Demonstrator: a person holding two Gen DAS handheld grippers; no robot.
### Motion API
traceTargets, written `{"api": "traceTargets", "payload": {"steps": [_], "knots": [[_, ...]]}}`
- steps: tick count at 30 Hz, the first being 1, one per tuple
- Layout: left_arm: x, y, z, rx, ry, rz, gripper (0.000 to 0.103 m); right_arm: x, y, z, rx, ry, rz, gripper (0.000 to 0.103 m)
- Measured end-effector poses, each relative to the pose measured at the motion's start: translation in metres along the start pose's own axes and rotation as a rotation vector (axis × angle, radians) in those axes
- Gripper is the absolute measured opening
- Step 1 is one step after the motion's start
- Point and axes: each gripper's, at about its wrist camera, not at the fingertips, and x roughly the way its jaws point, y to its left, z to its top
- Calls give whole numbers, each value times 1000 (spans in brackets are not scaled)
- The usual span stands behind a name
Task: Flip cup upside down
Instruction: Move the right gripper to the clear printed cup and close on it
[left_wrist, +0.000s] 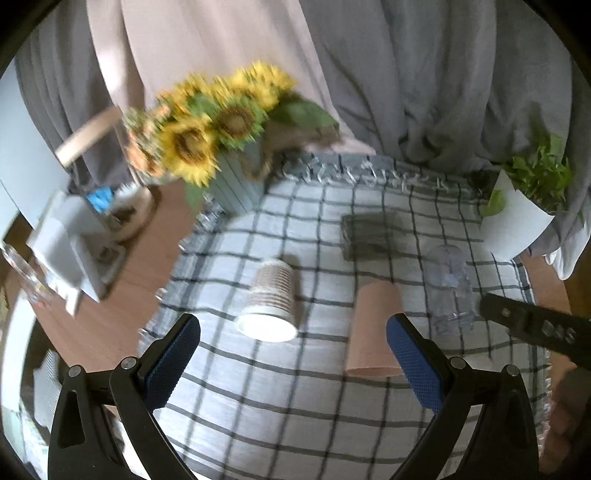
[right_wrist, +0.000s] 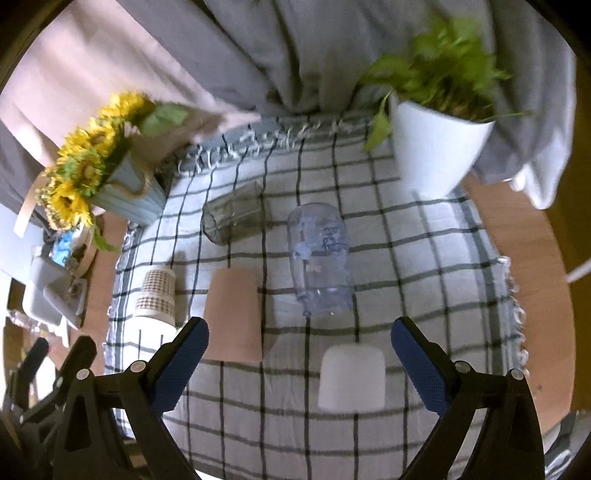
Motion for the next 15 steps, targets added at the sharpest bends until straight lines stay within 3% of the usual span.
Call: {"api": "traceTargets", "payload": {"steps": [6,15], "knots": [[29,-20,8,-31,63,31,103,57,-7,41,-13,158,13,96],[60,-35,15,-49,121,62,103,126,-11,72,-28,276,-50,86]]}}
